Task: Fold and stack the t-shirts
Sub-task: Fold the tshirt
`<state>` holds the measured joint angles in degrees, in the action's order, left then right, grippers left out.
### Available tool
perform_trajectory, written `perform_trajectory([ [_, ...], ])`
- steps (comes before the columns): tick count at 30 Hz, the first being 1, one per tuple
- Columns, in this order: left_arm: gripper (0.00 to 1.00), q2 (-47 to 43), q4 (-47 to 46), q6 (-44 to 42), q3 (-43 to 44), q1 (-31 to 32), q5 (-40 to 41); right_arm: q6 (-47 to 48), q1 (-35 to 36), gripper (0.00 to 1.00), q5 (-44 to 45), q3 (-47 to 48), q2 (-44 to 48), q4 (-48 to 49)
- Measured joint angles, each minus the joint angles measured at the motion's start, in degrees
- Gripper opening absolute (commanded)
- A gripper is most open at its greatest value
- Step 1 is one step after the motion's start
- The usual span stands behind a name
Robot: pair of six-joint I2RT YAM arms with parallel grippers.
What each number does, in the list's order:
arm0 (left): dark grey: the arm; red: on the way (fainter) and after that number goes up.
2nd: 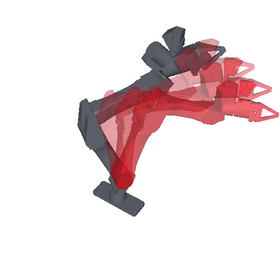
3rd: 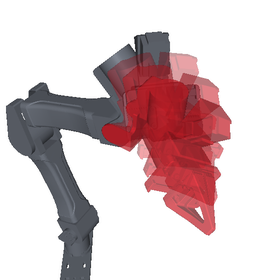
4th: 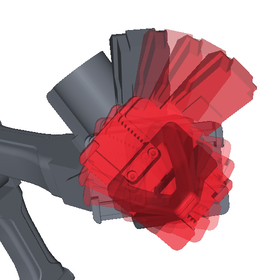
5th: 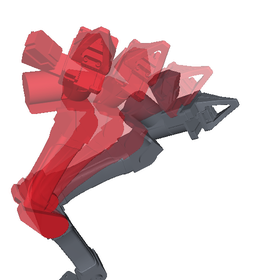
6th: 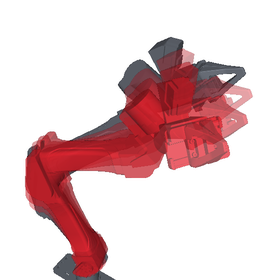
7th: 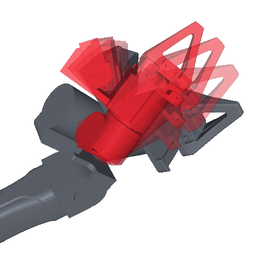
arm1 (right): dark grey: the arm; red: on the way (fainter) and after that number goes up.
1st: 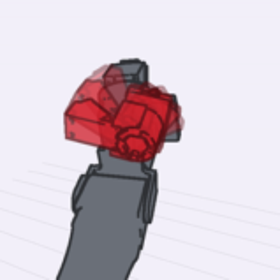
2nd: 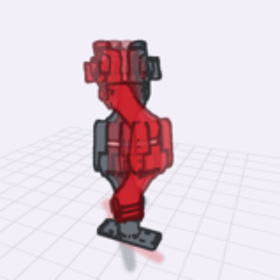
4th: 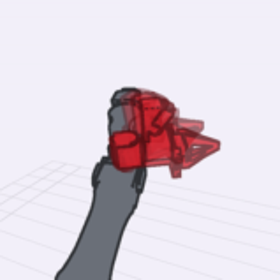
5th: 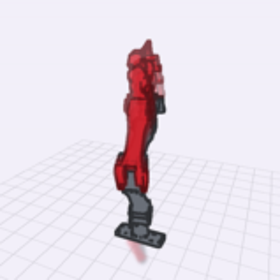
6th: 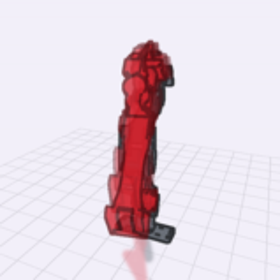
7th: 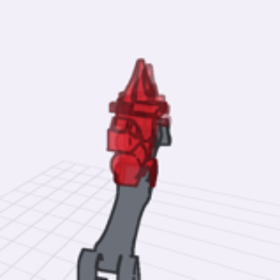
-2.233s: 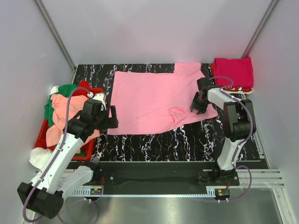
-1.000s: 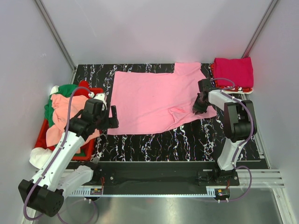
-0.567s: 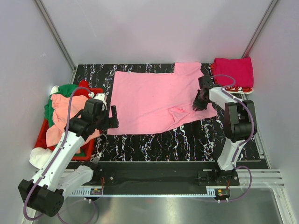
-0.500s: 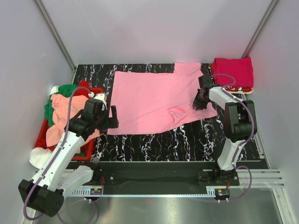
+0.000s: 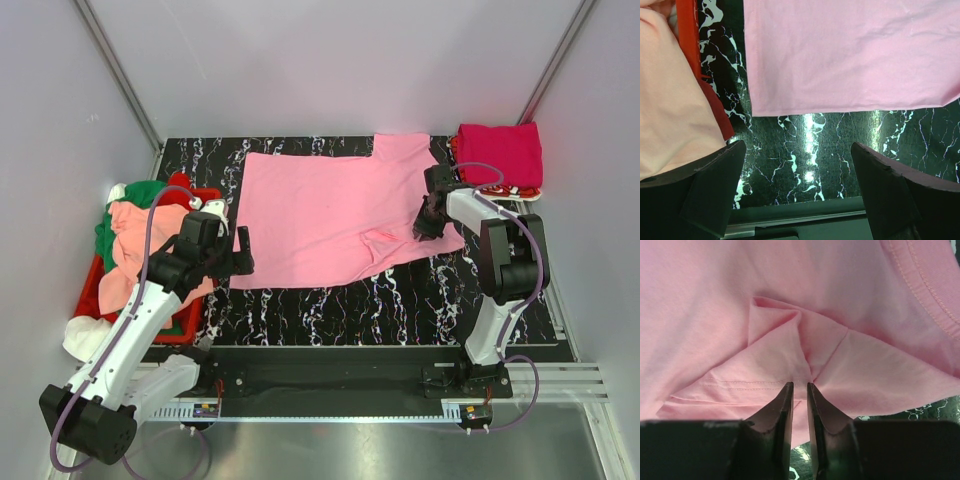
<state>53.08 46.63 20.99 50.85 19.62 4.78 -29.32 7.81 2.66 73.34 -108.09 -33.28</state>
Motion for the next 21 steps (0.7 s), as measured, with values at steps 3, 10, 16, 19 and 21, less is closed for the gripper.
perform_trajectory([
  [3,0.93,0.0,0.0,0.0,0.0,0.0,0.0,0.11,0.0,0.25,0.76,-0.74,0.0,0.0],
  [10,0.94,0.0,0.0,0.0,0.0,0.0,0.0,0.28,0.0,0.29,0.98,-1.07,0.0,0.0],
  [16,0.93,0.0,0.0,0.0,0.0,0.0,0.0,0.42,0.0,0.31,1.29,-1.07,0.0,0.02],
  [19,0.94,0.0,0.0,0.0,0.0,0.0,0.0,0.42,0.0,0.27,1.25,-1.2,0.0,0.07],
  [21,0.93,0.02,0.0,-0.02,0.0,0.02,0.0,0.39,0.0,0.24,1.18,-1.25,0.0,0.07],
])
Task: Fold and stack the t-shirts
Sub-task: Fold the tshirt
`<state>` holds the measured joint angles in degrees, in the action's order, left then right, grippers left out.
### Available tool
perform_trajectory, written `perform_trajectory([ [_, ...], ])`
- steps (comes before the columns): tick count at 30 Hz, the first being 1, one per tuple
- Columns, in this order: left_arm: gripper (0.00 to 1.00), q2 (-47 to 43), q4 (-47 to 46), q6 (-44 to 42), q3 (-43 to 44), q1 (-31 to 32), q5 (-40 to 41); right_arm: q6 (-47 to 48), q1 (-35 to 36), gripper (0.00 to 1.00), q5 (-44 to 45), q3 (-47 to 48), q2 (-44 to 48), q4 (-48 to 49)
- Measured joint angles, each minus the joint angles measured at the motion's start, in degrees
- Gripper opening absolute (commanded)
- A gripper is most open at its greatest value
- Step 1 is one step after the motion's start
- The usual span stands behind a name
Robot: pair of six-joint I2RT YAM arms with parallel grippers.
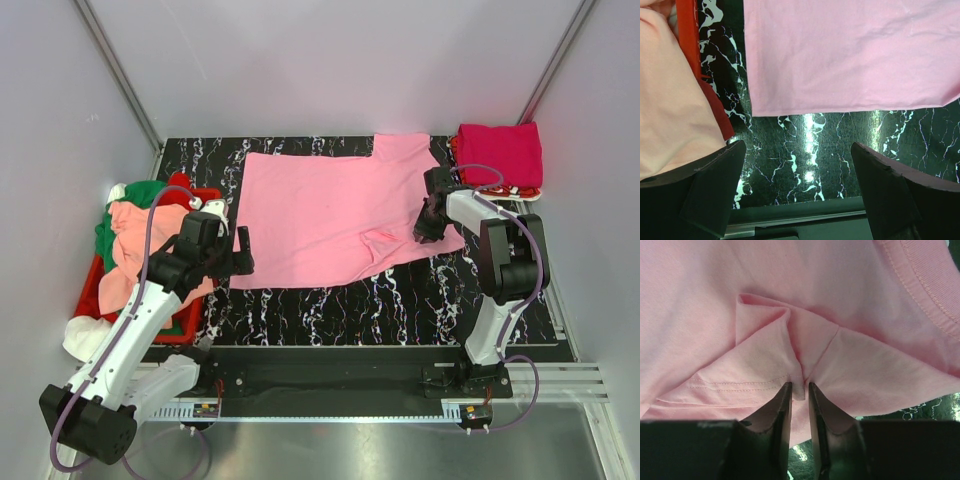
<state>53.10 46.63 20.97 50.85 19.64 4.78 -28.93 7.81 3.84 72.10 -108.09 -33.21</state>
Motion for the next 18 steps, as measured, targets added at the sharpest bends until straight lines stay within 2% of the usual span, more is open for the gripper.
perform_trajectory([
  [6,0.93,0.0,0.0,0.02,0.0,-0.02,0.0,-0.02,-0.02,0.16,-0.39,0.0,0.0,0.17],
  [10,0.93,0.11,0.0,0.02,0.0,-0.02,0.0,-0.09,-0.02,0.0,-0.55,0.0,0.0,0.46],
  [18,0.93,0.55,-0.02,0.0,0.0,-0.02,0.0,-0.2,-0.02,0.0,-1.9,0.0,0.13,0.31],
])
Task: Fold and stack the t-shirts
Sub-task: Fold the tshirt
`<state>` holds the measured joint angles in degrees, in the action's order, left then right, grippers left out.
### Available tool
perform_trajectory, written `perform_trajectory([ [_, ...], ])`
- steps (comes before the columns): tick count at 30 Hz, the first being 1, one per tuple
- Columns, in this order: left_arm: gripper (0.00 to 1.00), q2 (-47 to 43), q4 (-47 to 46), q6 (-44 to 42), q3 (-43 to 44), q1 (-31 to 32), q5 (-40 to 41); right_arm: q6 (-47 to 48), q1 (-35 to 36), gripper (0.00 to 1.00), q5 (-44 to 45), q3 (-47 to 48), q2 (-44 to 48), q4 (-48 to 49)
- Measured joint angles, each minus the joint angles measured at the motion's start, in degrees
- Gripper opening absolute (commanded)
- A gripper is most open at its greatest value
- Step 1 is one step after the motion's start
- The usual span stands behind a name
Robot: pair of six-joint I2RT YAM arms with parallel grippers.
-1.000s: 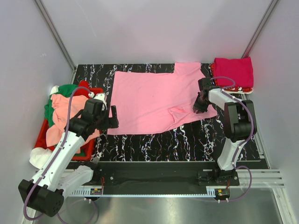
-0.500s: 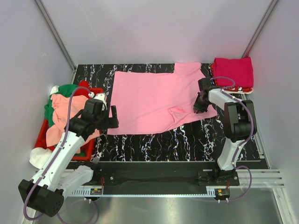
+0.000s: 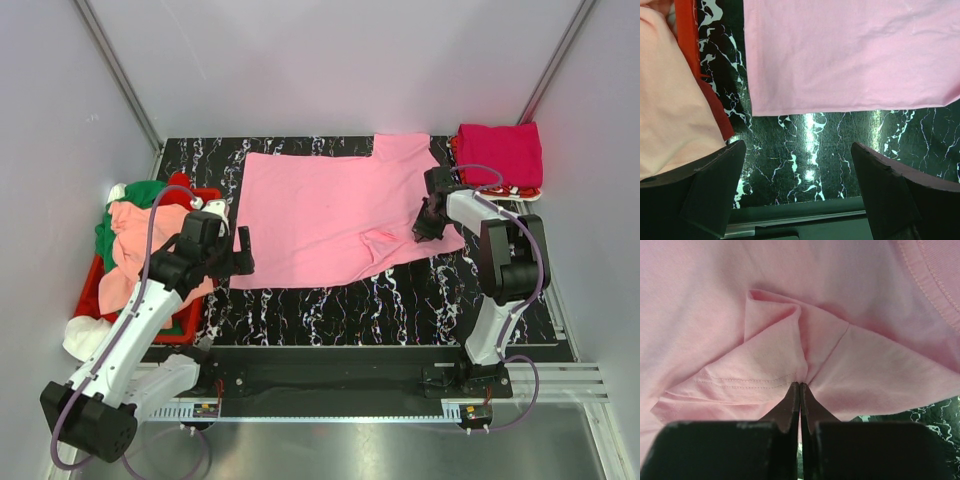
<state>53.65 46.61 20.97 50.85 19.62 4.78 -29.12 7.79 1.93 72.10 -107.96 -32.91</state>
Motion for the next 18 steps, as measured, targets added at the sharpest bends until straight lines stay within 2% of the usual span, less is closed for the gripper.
perform_trajectory([
  [3,0.93,0.35,0.0,0.02,0.0,0.0,0.0,-0.11,0.0,0.0,-0.11,-0.02,1.99,-1.62],
  [6,0.93,1.09,0.07,0.02,0.0,0.0,0.02,-0.92,0.0,0.0,-0.13,-2.56,9.31,-2.95],
  [13,0.93,1.97,1.27,2.95,0.0,0.0,0.2,-8.33,0.0,0.0,-0.31,-19.71,44.48,-7.98],
  [18,0.92,2.08,1.36,7.52,-1.73,0.0,-0.02,-15.06,0.0,0.0,0.07,-29.97,62.79,-13.88],
])
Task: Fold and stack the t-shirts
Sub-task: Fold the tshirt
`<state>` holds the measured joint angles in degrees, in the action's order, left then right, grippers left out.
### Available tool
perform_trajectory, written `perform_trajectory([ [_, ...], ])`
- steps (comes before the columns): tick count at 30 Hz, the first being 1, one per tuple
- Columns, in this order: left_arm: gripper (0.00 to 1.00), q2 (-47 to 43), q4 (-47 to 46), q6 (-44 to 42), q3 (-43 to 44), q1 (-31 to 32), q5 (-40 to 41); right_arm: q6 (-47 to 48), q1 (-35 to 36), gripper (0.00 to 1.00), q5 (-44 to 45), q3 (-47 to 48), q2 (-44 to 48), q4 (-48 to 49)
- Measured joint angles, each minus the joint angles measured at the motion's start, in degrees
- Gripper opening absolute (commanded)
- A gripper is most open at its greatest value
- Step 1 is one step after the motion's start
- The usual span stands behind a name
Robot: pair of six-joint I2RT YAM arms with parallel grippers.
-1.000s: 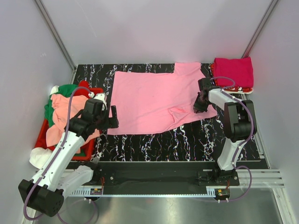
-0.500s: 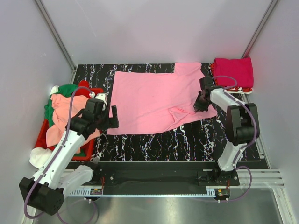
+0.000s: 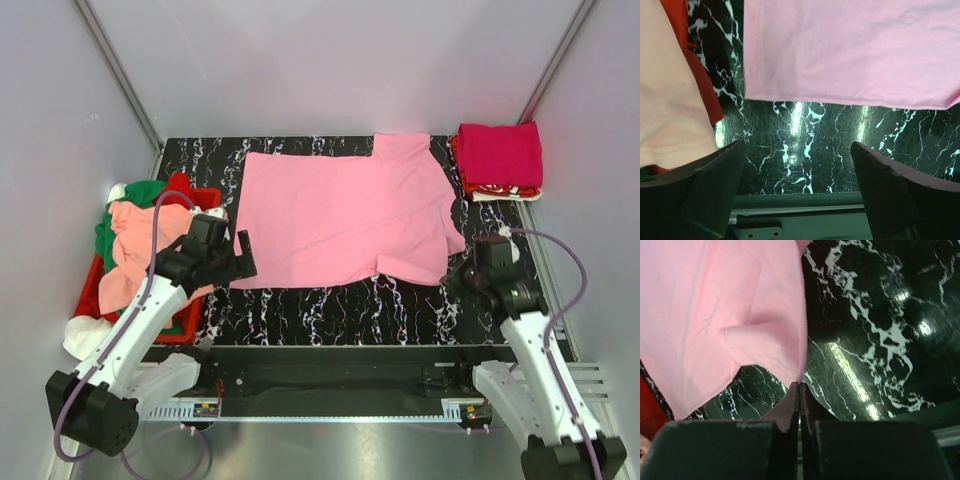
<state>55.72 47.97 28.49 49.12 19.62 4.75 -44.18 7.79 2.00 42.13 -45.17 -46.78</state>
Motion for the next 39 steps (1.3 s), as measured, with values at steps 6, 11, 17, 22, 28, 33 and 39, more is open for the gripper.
perform_trajectory([
  [6,0.92,0.76,0.24,4.98,-1.68,0.0,-0.02,-8.2,-0.04,0.0,3.02,-3.48,21.24,-8.13],
  [11,0.91,2.71,-1.51,8.81,-4.17,0.0,-0.26,-11.93,-0.04,0.0,5.51,-3.8,27.1,-12.68],
  [17,0.88,9.38,-4.44,10.86,-6.71,0.0,0.07,-12.83,-0.04,0.0,4.44,-5.86,25.05,-12.98],
  [22,0.87,13.88,-6.58,11.98,-7.48,0.0,1.77,-12.76,-0.04,0.0,3.15,-7.45,23.04,-12.63],
  [28,0.82,18.97,-10.01,14.23,-8.59,0.0,5.25,-12.7,-0.04,0.0,1.95,-8.46,23.74,-11.74],
  [33,0.79,23.34,-13.49,16.55,-9.09,0.0,8.46,-12.59,-0.04,0.0,1.36,-8.85,23.74,-11.37],
  [39,0.65,25.31,-16.46,17.81,-8.74,0.15,12.68,-12.37,-0.04,0.0,1.27,-9.38,23.74,-11.32],
])
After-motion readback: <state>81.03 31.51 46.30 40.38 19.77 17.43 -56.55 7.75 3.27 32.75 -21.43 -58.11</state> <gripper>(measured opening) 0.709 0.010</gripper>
